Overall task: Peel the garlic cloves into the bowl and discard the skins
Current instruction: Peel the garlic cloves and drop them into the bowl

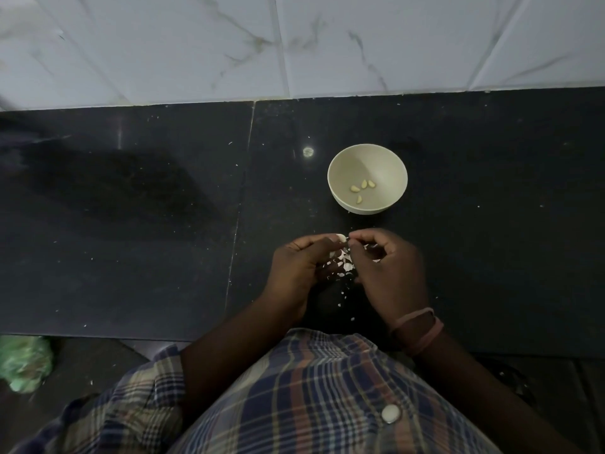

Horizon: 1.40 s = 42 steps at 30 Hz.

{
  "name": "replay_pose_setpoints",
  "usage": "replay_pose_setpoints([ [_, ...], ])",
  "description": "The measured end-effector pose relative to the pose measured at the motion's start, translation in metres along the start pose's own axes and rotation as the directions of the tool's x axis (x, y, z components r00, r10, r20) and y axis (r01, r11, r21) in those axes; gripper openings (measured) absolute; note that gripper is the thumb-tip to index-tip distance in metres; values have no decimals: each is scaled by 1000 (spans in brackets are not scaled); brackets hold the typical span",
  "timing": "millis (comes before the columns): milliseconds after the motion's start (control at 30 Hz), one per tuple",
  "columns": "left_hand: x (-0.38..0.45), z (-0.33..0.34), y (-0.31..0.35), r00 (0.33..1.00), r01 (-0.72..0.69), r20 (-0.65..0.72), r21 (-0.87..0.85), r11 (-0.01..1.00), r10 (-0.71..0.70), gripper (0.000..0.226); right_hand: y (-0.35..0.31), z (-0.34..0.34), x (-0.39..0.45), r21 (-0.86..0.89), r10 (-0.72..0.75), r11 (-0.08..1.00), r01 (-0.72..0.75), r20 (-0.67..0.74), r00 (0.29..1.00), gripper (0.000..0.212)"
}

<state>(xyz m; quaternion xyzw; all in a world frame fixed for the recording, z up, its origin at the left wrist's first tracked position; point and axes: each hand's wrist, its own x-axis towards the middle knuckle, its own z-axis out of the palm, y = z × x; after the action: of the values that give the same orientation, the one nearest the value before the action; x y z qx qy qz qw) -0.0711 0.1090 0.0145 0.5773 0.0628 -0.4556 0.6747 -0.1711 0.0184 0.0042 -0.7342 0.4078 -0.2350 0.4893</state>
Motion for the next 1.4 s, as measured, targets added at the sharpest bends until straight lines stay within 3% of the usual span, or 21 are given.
replay_pose_setpoints([
  [233, -2, 0, 0, 999, 29, 35, -35, 999, -28, 20, 0, 4, -1, -71, -24, 997, 24, 5, 1000, 9],
  [533, 1, 3, -6, 996, 28, 87, -63, 998, -22, 13, -1, 8, 0, -287, -156, 948, 140, -36, 987, 5],
  [733, 3, 4, -6, 998, 37, 58, -70, 997, -33, 7, 0, 10, 4, -312, -177, 936, 164, -15, 984, 5],
  [967, 3, 6, -4, 995, 41, 89, -61, 997, -36, 23, 0, 9, 5, -282, -136, 951, 124, -26, 990, 10],
  [1033, 3, 6, -3, 995, 38, 98, -55, 998, -32, 16, 0, 7, 6, -276, -133, 954, 121, -26, 991, 11],
  [1400, 4, 2, -3, 990, -75, 126, 86, 993, 64, 12, 1, 6, 6, -288, -151, 946, 146, 7, 989, 9],
])
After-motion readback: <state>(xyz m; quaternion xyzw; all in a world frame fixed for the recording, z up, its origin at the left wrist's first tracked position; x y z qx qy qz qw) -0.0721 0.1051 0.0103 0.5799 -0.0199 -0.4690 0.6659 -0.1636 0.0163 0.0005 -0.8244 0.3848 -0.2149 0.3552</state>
